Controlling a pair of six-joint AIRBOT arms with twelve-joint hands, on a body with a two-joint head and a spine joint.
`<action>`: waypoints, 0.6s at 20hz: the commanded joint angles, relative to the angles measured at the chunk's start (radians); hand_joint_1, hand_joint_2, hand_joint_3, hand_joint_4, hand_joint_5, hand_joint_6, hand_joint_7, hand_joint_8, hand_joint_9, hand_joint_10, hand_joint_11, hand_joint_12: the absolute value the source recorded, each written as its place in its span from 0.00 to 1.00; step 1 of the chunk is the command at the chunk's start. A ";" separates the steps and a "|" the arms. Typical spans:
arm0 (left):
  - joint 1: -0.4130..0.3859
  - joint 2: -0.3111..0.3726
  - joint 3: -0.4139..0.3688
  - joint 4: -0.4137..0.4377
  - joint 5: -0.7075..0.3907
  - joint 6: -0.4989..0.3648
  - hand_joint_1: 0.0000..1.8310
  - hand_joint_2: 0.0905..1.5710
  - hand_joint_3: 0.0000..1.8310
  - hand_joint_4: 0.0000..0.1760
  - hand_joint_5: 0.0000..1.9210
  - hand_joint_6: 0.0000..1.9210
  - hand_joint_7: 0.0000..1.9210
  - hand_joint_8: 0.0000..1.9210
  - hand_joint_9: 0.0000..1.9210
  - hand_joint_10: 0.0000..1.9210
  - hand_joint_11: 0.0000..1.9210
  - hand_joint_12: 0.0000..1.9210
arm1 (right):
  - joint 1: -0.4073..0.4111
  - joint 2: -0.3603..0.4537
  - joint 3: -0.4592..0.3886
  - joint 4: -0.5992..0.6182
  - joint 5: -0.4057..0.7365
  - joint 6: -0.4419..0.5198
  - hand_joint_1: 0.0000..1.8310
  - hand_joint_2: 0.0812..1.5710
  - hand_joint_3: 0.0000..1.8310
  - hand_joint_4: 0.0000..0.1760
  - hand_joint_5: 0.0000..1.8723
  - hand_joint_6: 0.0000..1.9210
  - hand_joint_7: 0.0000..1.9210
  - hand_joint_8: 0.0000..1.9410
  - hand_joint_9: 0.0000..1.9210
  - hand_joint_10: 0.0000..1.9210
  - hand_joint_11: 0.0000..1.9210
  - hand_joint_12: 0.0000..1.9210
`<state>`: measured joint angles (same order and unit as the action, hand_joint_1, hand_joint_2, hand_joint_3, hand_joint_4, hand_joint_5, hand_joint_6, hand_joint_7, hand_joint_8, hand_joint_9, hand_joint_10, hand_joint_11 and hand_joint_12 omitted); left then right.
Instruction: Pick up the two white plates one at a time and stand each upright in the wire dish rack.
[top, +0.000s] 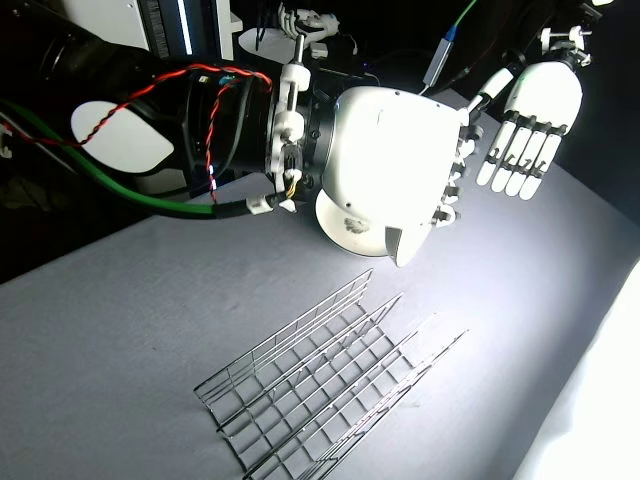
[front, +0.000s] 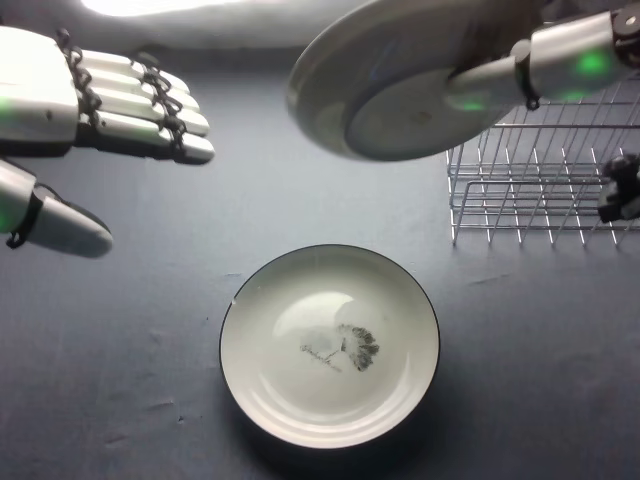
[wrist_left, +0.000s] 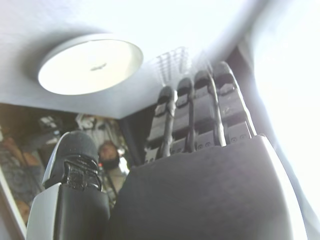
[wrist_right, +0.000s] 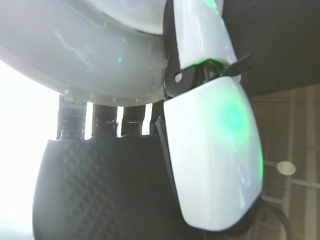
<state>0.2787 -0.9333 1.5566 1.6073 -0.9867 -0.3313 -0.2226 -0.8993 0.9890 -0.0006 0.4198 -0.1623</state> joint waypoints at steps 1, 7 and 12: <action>-0.008 0.006 -0.004 -0.078 -0.024 -0.005 0.00 0.78 0.00 0.00 0.05 0.00 0.03 0.00 0.02 0.00 0.00 0.07 | 0.026 0.007 0.004 0.035 0.162 0.020 0.76 0.67 0.00 0.00 0.54 0.49 0.58 0.37 0.50 0.55 0.46 0.51; 0.038 0.028 -0.083 -0.075 -0.027 -0.006 0.00 0.78 0.00 0.00 0.04 0.00 0.02 0.00 0.01 0.00 0.00 0.05 | 0.045 0.022 0.033 0.055 0.162 0.018 0.75 0.67 0.00 0.00 0.54 0.51 0.57 0.39 0.50 0.55 0.46 0.51; 0.080 0.018 -0.116 -0.075 -0.015 -0.002 0.00 0.78 0.00 0.00 0.05 0.00 0.04 0.00 0.02 0.00 0.00 0.07 | 0.018 0.066 0.042 0.065 0.166 0.017 0.75 0.67 0.00 0.00 0.54 0.50 0.57 0.38 0.49 0.55 0.45 0.50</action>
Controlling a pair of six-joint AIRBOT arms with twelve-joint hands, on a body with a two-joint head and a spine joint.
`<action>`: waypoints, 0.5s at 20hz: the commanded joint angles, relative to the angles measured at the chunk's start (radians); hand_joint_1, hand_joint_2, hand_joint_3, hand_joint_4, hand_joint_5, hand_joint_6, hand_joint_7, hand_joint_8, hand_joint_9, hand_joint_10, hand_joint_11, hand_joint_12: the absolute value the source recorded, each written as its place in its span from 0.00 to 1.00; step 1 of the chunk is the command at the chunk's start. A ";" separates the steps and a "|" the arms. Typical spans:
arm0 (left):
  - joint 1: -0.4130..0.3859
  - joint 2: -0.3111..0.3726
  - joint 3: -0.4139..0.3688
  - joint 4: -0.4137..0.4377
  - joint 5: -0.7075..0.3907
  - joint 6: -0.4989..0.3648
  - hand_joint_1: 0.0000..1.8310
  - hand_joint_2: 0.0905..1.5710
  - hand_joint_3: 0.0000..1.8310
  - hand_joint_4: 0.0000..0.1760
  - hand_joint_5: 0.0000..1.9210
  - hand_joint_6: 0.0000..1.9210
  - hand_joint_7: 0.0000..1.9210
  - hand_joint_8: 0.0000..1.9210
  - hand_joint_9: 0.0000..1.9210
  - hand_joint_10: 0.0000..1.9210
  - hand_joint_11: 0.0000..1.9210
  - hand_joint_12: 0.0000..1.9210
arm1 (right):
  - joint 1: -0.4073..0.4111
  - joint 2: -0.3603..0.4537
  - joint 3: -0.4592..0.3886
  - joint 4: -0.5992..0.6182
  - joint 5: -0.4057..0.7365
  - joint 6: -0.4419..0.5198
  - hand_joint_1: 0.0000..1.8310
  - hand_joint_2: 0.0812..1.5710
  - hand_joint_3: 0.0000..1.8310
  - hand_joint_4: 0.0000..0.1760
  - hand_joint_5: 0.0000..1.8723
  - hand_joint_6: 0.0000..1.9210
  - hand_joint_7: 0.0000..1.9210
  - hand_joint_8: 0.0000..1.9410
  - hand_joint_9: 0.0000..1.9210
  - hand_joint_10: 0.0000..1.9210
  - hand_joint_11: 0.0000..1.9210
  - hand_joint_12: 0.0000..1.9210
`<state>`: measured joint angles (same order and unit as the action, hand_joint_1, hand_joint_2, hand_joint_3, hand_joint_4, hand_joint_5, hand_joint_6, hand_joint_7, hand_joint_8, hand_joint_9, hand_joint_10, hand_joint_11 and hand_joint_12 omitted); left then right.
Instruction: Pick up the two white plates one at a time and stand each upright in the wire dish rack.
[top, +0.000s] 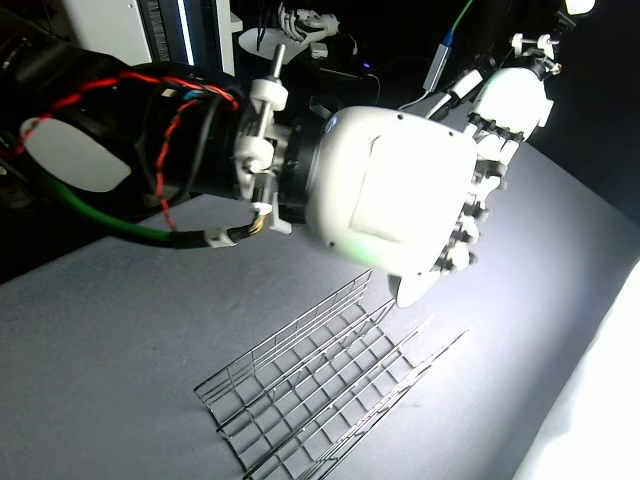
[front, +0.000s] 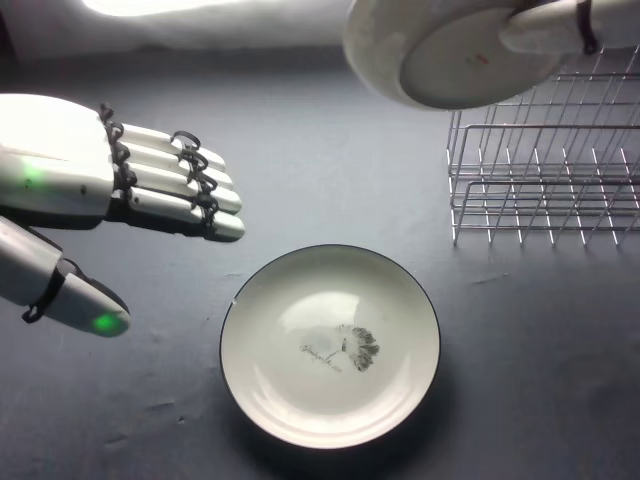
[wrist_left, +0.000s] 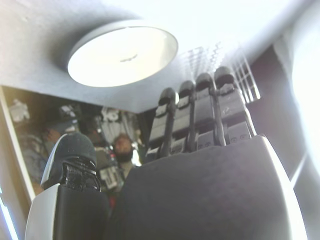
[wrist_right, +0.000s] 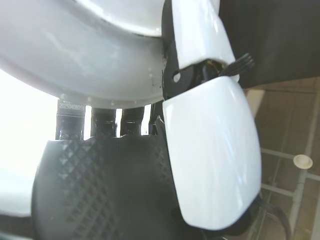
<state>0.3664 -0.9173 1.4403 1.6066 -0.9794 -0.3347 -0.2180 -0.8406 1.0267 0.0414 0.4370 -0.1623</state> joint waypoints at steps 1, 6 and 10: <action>-0.001 -0.001 -0.003 -0.074 -0.019 0.004 0.00 0.78 0.00 0.00 0.04 0.00 0.03 0.00 0.01 0.00 0.00 0.04 | 0.005 0.014 0.007 0.023 0.156 0.017 0.75 0.67 0.00 0.00 0.54 0.50 0.57 0.38 0.50 0.55 0.46 0.50; 0.054 -0.026 -0.004 -0.086 0.016 0.009 0.00 0.78 0.00 0.00 0.06 0.00 0.05 0.00 0.04 0.00 0.00 0.11 | -0.051 0.053 0.024 0.026 0.184 0.017 0.76 0.67 0.00 0.00 0.54 0.50 0.57 0.38 0.50 0.54 0.45 0.49; 0.063 -0.029 -0.004 -0.157 0.013 0.012 0.00 0.78 0.00 0.00 0.07 0.00 0.07 0.00 0.05 0.00 0.00 0.14 | -0.084 0.067 0.053 0.028 0.198 0.017 0.76 0.67 0.00 0.00 0.54 0.51 0.58 0.37 0.49 0.55 0.45 0.49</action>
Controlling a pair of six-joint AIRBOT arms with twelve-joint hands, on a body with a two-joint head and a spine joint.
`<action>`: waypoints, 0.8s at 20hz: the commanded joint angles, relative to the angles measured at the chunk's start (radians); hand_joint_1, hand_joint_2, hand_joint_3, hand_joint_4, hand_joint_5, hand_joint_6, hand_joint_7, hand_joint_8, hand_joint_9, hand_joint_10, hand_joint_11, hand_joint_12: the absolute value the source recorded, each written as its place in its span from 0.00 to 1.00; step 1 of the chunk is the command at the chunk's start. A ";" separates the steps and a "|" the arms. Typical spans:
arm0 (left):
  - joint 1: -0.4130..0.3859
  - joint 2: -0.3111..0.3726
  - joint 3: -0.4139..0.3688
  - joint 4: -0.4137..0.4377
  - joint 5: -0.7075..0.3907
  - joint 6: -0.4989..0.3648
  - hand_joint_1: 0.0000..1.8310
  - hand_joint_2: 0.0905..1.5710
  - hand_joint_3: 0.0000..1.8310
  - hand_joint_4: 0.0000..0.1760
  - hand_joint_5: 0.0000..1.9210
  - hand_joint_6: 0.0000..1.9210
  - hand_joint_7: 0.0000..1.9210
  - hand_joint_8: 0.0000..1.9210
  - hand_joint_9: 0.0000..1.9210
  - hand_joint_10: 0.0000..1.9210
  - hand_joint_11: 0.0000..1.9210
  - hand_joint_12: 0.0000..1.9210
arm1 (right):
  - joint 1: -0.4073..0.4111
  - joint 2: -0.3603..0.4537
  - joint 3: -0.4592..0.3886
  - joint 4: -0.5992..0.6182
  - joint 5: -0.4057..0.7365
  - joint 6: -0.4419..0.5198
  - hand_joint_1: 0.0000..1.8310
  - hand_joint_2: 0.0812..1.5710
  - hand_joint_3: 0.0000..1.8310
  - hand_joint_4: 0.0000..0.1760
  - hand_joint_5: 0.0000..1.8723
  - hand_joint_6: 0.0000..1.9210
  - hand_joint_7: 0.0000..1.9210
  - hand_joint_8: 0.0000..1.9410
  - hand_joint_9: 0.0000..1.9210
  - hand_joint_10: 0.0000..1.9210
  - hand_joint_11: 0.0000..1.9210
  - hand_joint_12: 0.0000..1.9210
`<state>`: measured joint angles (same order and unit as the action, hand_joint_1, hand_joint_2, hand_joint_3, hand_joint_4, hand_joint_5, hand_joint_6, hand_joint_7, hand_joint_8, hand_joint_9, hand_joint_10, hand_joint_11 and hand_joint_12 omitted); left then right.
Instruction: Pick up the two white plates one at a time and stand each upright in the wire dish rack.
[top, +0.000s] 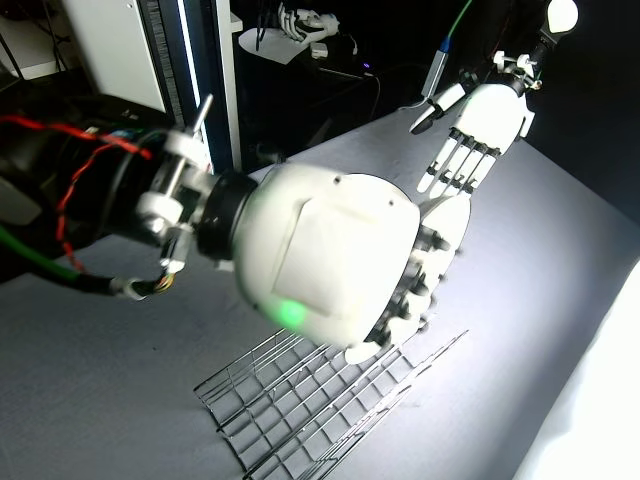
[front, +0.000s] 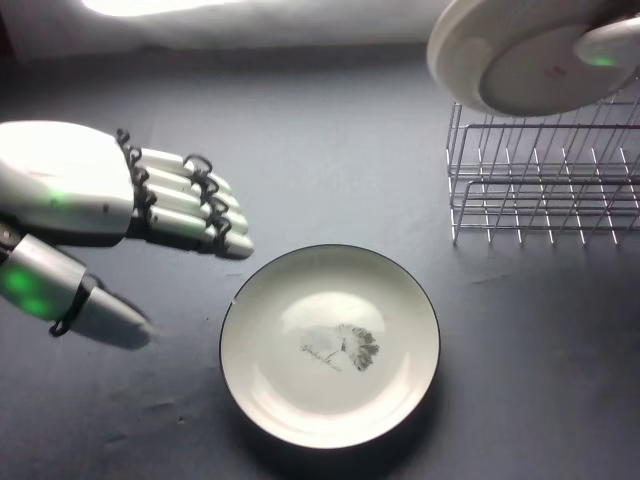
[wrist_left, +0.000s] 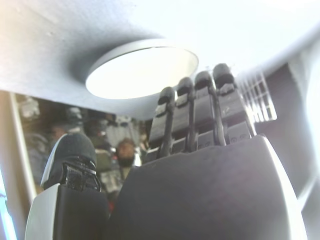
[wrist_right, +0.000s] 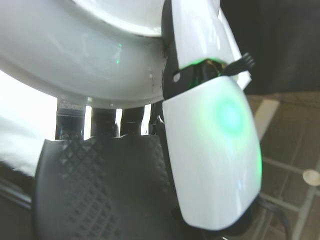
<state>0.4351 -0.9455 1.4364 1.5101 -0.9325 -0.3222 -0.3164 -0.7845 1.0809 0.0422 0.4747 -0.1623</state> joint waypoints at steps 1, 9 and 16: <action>-0.006 -0.001 -0.001 -0.073 -0.037 0.002 0.00 0.78 0.00 0.00 0.07 0.00 0.07 0.00 0.05 0.00 0.00 0.14 | 0.009 0.015 0.009 0.030 0.162 0.017 0.76 0.67 0.00 0.00 0.54 0.50 0.58 0.36 0.49 0.55 0.46 0.49; 0.030 -0.008 -0.032 -0.089 -0.042 0.023 0.00 0.78 0.00 0.00 0.08 0.00 0.07 0.00 0.05 0.00 0.00 0.10 | -0.070 0.034 0.062 0.043 0.180 0.016 0.75 0.67 0.00 0.00 0.53 0.52 0.57 0.38 0.48 0.56 0.45 0.50; 0.074 -0.026 -0.043 -0.087 -0.047 0.045 0.00 0.78 0.00 0.00 0.08 0.00 0.07 0.00 0.05 0.00 0.00 0.13 | -0.139 0.032 0.096 0.052 0.182 0.016 0.76 0.67 0.00 0.00 0.54 0.50 0.59 0.37 0.49 0.54 0.46 0.49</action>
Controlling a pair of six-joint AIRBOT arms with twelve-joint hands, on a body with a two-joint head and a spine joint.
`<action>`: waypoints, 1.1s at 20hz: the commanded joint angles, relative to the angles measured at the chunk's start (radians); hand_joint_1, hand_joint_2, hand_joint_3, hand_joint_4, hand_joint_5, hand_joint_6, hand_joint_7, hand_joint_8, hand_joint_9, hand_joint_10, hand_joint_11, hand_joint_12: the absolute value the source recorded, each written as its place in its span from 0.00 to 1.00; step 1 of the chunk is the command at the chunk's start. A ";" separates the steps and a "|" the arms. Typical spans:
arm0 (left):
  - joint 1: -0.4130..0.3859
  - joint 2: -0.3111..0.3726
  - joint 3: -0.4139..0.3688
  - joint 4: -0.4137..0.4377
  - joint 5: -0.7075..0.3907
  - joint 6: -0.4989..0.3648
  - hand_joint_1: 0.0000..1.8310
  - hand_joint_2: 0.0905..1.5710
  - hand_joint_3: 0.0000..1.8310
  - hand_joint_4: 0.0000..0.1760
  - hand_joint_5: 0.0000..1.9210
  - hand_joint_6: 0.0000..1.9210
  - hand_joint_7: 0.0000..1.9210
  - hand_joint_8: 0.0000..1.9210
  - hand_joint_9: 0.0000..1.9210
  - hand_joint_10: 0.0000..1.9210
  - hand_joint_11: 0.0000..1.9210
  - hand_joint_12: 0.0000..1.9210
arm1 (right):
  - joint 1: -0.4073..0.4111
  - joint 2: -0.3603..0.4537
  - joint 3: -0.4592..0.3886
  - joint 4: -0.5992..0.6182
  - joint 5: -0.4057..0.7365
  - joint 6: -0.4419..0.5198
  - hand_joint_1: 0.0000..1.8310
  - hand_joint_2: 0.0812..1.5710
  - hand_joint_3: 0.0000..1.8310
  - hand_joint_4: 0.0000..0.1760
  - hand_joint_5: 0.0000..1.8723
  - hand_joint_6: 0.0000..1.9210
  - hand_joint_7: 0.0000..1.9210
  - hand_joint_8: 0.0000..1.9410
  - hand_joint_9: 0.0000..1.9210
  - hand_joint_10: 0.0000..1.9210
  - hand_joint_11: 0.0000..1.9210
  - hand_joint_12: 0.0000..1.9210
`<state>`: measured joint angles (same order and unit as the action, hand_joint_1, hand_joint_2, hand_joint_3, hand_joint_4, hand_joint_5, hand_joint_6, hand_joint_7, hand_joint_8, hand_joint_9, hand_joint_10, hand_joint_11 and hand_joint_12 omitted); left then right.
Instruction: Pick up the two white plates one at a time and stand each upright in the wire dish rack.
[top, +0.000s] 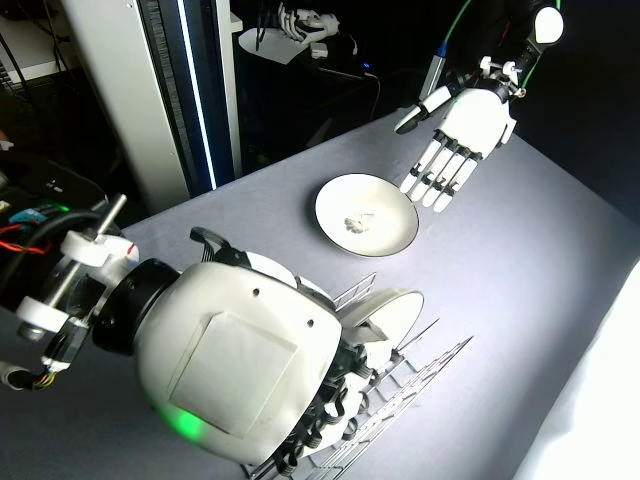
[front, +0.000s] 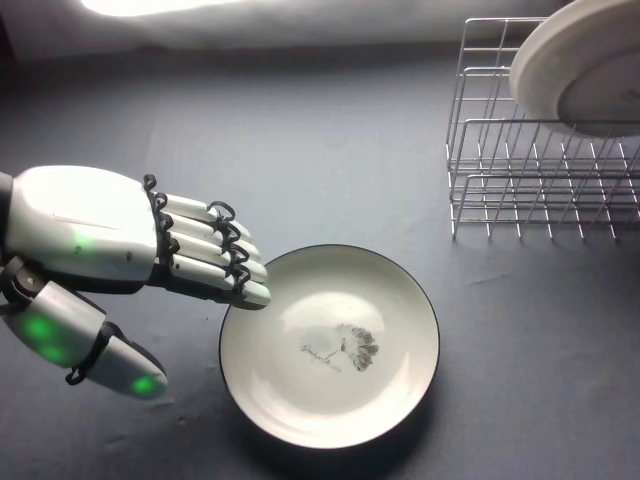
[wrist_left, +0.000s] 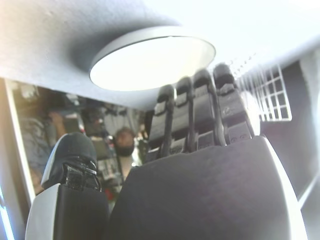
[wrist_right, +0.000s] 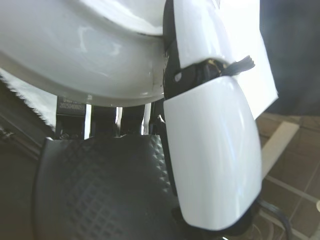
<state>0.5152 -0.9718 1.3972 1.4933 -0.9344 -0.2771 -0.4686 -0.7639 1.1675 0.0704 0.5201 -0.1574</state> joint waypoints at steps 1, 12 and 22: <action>-0.003 -0.001 -0.005 -0.069 -0.045 0.004 0.00 0.78 0.00 0.00 0.08 0.00 0.07 0.00 0.05 0.00 0.00 0.13 | -0.001 0.011 0.012 0.034 0.139 0.011 0.76 0.67 0.00 0.00 0.54 0.50 0.59 0.37 0.49 0.54 0.46 0.49; 0.044 -0.006 -0.033 -0.063 -0.041 0.041 0.00 0.78 0.00 0.00 0.06 0.00 0.05 0.00 0.03 0.00 0.00 0.05 | -0.118 0.002 0.017 0.040 0.150 0.006 0.76 0.67 0.00 0.00 0.53 0.51 0.58 0.38 0.50 0.54 0.46 0.50; 0.074 -0.009 -0.046 -0.056 -0.013 0.062 0.00 0.78 0.00 0.00 0.06 0.00 0.04 0.00 0.02 0.00 0.00 0.04 | -0.147 0.000 0.016 0.019 0.145 0.004 0.69 0.71 0.00 0.00 0.44 0.62 0.54 0.47 0.47 0.33 0.40 0.48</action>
<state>0.5911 -0.9810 1.3563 1.5002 -0.9043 -0.2131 -0.6186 -0.7689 1.1774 0.0814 0.5808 -0.1581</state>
